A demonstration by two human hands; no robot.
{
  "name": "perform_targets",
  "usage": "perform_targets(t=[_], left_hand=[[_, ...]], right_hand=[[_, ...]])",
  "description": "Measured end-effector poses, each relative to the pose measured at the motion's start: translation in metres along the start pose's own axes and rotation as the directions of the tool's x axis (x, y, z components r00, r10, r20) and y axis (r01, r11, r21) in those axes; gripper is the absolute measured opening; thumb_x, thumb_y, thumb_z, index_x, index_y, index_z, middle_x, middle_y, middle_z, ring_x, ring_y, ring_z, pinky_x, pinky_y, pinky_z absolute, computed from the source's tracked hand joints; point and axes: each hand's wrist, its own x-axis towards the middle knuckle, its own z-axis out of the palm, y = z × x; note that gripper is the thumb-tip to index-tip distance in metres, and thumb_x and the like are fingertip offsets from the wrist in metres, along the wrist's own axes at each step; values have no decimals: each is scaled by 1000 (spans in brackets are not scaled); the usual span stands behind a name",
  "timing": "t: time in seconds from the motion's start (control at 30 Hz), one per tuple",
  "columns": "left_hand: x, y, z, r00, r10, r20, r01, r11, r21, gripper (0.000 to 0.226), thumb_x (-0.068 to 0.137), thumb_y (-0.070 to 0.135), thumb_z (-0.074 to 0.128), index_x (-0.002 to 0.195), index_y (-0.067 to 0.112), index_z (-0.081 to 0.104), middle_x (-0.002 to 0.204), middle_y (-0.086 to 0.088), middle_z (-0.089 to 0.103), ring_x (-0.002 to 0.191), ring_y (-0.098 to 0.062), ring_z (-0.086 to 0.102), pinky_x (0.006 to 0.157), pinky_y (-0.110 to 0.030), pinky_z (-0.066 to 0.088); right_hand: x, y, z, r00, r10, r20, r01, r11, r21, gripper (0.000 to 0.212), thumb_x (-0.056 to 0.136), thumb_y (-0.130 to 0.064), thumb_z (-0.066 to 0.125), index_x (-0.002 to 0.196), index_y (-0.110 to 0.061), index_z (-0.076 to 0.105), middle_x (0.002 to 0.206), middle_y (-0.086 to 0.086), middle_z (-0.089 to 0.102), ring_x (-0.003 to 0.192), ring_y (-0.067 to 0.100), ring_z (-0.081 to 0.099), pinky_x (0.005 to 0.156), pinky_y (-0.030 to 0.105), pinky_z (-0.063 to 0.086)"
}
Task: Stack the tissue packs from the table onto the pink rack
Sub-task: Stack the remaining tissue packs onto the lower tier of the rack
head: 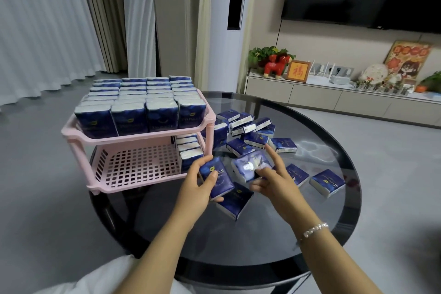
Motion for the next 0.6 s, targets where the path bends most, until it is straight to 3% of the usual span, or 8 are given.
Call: perform_targets(t=[0.1, 0.17, 0.33, 0.43, 0.5, 0.6], left_hand=[[0, -5, 0, 1000, -1, 8, 1, 1000, 21, 27, 96, 26, 52, 107, 50, 59, 123, 9, 59, 110, -19, 61, 89, -47, 54], [-1, -5, 0, 1000, 9, 13, -9, 997, 77, 26, 95, 33, 52, 106, 56, 58, 124, 12, 59, 114, -17, 59, 98, -50, 47], [-2, -2, 1, 1000, 6, 15, -7, 998, 69, 22, 89, 41, 58, 101, 59, 58, 116, 10, 63, 107, -24, 62, 95, -51, 50], [-2, -4, 2, 1000, -2, 20, 1, 999, 51, 26, 77, 51, 63, 101, 60, 57, 107, 7, 67, 103, -32, 62, 92, -52, 52], [-2, -4, 2, 1000, 10, 23, -11, 999, 35, 30, 75, 53, 70, 102, 55, 57, 108, 9, 68, 99, -22, 66, 91, -46, 53], [-1, -7, 1, 1000, 27, 0, -27, 998, 50, 26, 84, 37, 66, 106, 45, 55, 114, 7, 65, 99, -7, 64, 87, -31, 53]], right_hand=[[-4, 6, 12, 998, 63, -5, -61, 978, 201, 45, 91, 3, 40, 118, -31, 51, 94, 10, 70, 69, 22, 68, 64, 30, 57], [-5, 12, 20, 998, 50, -36, -41, 975, 216, 34, 90, 0, 44, 115, -21, 53, 95, 8, 68, 77, 20, 68, 67, 31, 55], [-6, 24, 30, 987, 12, -161, -7, 999, 33, 11, 88, -11, 58, 95, -17, 52, 74, -1, 58, 60, 8, 54, 57, 20, 44], [-9, 32, 34, 984, -44, -170, 31, 996, -79, 17, 86, -19, 65, 88, -14, 50, 70, -1, 56, 54, 4, 51, 53, 15, 43], [-12, 36, 38, 985, -89, -149, 71, 989, -127, 24, 82, -24, 70, 86, -10, 51, 75, 8, 61, 63, 10, 57, 59, 21, 47], [-15, 37, 39, 985, -118, -125, 84, 965, -248, 29, 78, -29, 74, 86, -8, 55, 86, 16, 66, 73, 20, 61, 67, 35, 52]])
